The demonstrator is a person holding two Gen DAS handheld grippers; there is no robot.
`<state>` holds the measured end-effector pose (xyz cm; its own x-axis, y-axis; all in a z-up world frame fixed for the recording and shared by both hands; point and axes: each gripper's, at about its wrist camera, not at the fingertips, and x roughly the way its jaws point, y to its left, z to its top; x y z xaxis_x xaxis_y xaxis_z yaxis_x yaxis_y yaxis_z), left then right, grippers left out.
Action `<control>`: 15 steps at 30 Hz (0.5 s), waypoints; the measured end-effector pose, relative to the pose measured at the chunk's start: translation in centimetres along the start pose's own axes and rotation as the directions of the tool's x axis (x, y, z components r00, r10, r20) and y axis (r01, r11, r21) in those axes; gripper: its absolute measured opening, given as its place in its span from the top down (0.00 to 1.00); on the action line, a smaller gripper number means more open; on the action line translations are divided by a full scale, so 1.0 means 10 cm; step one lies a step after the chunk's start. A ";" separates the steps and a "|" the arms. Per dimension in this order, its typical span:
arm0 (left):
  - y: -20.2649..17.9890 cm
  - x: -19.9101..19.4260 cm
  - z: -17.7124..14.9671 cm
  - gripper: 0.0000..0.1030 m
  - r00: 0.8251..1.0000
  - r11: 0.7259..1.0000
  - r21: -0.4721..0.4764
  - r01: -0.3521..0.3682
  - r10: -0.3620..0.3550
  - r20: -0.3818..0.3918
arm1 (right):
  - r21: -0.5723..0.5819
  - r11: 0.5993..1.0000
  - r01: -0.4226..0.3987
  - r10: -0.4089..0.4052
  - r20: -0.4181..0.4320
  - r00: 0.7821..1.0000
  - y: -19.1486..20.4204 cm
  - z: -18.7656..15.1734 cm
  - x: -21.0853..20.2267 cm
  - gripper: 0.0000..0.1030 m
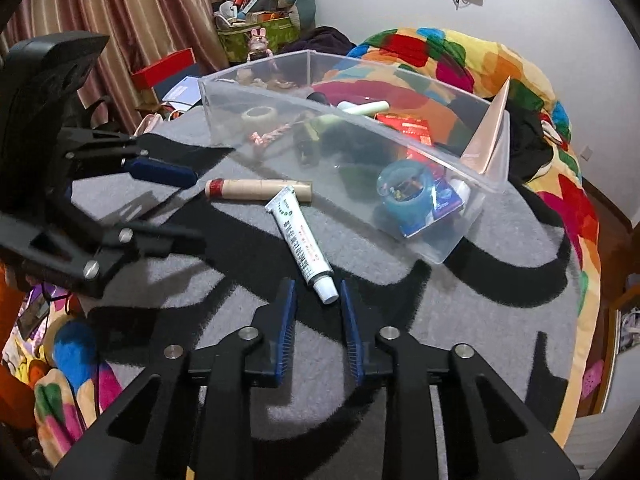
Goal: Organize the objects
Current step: 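Grasp the white toothpaste tube with the right gripper while the left grasps the beige red-banded tube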
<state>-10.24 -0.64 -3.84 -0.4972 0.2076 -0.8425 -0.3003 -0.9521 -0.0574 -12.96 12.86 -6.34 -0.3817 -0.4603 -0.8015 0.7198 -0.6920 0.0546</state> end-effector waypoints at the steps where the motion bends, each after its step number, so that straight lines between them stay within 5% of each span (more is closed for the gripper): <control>1: 0.04 0.02 0.04 0.38 1.000 1.000 -0.011 -0.003 0.003 0.000 | 0.000 1.000 0.005 -0.005 0.002 1.000 -0.01 0.02 0.00 0.68; 5: 0.13 0.16 0.17 0.39 0.999 0.999 -0.020 -0.035 0.034 -0.010 | -0.014 1.000 0.016 -0.016 0.007 1.000 0.03 0.13 0.07 0.63; 10: 0.15 0.38 0.25 0.57 0.998 0.999 -0.028 -0.039 0.037 -0.046 | 0.007 0.999 0.039 -0.039 -0.037 0.999 0.01 0.21 0.24 0.63; 15: 0.12 0.36 0.20 0.71 0.999 0.999 -0.021 -0.046 0.045 -0.026 | 0.019 1.000 0.010 -0.010 -0.028 1.000 0.02 0.17 0.24 0.83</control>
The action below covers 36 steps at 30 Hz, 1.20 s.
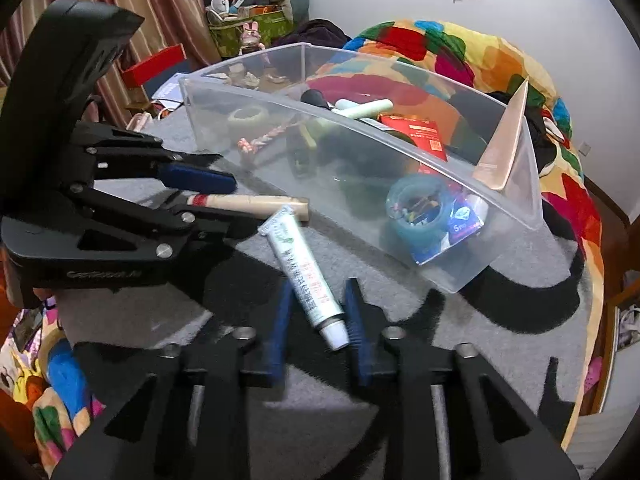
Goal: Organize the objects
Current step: 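Grasp the white toothpaste tube with the right gripper while the left grasps the beige red-banded tube, then release the toothpaste tube and beige tube into the clear box with both grippers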
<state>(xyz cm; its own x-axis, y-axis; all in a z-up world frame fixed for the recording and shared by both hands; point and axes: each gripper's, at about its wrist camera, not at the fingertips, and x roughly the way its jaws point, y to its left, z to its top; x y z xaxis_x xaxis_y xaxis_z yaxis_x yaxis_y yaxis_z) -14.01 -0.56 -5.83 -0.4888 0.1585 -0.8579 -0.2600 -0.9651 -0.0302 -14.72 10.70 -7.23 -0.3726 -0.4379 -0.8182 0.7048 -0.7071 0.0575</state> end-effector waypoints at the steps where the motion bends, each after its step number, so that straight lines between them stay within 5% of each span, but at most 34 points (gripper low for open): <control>1: 0.00 -0.02 -0.03 0.75 1.000 1.000 -0.008 -0.001 0.001 0.006 | 0.005 1.000 -0.002 0.002 0.004 1.000 0.00 -0.01 -0.01 0.84; 3: -0.03 -0.07 -0.09 0.86 1.000 1.000 -0.010 -0.013 0.013 0.020 | 0.020 1.000 -0.014 0.013 0.011 1.000 -0.01 -0.04 -0.04 0.86; 16: 0.00 -0.51 -0.44 0.86 0.986 0.989 -0.148 -0.032 0.056 0.159 | 0.095 0.995 -0.040 0.027 0.136 0.990 -0.03 -0.12 -0.44 0.86; 26: 0.08 -0.88 -0.16 0.86 0.953 0.984 -0.177 -0.011 0.064 0.296 | 0.097 0.995 -0.002 -0.022 0.242 0.970 -0.08 0.15 -0.75 0.86; 36: 0.25 -0.79 0.17 0.86 0.950 0.975 -0.222 -0.023 0.091 0.297 | 0.180 0.984 0.009 -0.057 0.264 0.963 -0.31 0.42 -0.62 0.86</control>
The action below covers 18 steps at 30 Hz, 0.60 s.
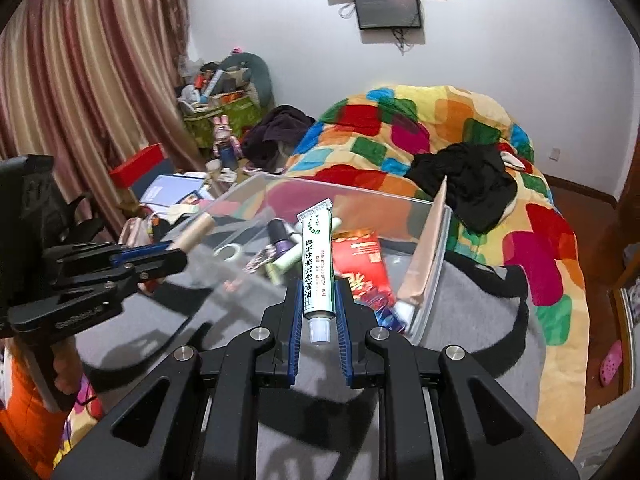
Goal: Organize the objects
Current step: 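Release the toothpaste tube and beige tube into the clear box with both grippers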
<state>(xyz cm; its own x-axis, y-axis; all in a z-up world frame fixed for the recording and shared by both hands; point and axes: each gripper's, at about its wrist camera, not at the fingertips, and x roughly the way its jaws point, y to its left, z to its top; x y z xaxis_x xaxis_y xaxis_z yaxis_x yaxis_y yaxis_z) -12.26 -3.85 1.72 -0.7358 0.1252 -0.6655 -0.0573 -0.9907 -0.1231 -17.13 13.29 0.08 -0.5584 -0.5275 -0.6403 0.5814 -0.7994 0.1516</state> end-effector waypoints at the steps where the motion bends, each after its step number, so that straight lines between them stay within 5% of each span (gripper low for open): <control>1: 0.02 0.03 0.03 0.86 1.000 1.000 -0.009 0.000 0.000 0.001 | 0.009 1.000 0.012 -0.012 -0.006 1.000 -0.03 0.02 0.05 0.86; 7: 0.16 0.24 0.15 0.86 0.999 0.997 -0.077 0.016 -0.018 -0.027 | 0.060 0.996 0.063 -0.060 -0.053 0.997 -0.17 0.08 0.32 0.86; 18: 0.18 0.38 0.19 0.82 0.999 0.995 -0.094 0.030 -0.034 -0.041 | 0.023 0.999 0.035 -0.033 -0.068 0.997 -0.12 0.07 0.39 0.79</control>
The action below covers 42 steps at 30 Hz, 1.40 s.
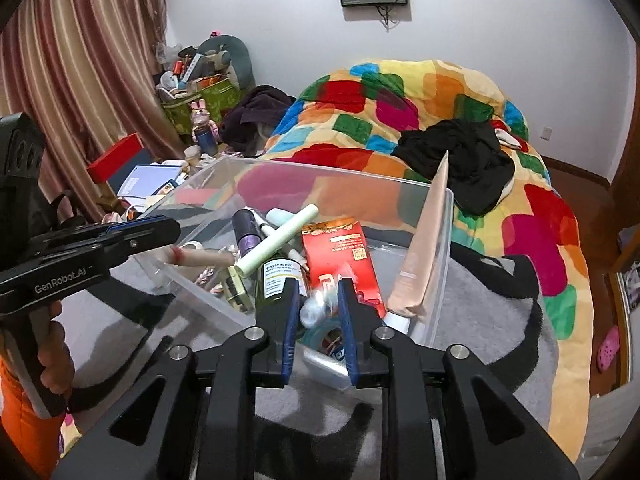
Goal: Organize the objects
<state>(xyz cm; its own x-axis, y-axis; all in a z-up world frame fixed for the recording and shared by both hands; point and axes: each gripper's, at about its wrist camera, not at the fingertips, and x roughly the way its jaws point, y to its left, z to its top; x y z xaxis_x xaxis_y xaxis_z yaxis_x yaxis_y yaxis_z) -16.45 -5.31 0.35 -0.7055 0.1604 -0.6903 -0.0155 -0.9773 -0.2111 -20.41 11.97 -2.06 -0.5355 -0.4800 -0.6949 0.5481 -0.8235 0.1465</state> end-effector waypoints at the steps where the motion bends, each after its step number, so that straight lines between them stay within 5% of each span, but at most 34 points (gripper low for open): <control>1: -0.01 -0.02 -0.01 0.74 1.000 1.000 0.005 -0.002 0.002 0.004 | -0.005 1.000 -0.002 0.002 0.002 1.000 0.01 0.00 -0.02 0.78; 5: -0.09 -0.14 -0.05 0.42 0.998 0.999 0.030 -0.024 0.022 0.059 | -0.024 1.000 -0.002 0.002 0.025 1.000 0.07 -0.02 -0.12 0.67; 11: -0.18 -0.39 -0.12 0.25 0.991 0.998 0.054 -0.025 0.018 0.132 | -0.044 0.999 0.005 -0.002 0.064 0.998 0.14 -0.05 -0.31 0.62; 27: -0.34 -0.64 -0.48 0.23 0.985 0.993 0.097 -0.071 0.055 0.161 | -0.036 0.999 0.024 -0.018 0.164 0.986 0.29 -0.33 -0.73 0.26; 42: -0.32 -0.58 -0.63 0.22 0.987 0.992 0.087 -0.091 0.078 0.137 | -0.043 0.999 0.021 -0.014 0.161 0.987 0.34 -0.45 -0.71 0.25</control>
<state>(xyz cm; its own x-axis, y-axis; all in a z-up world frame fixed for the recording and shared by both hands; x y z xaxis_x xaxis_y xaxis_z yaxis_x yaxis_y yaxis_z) -7.87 -2.22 0.69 -0.7950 0.0629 -0.6033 -0.0130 -0.9962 -0.0866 -11.90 13.96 0.18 -0.6395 -0.5114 -0.5741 0.5639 -0.8196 0.1019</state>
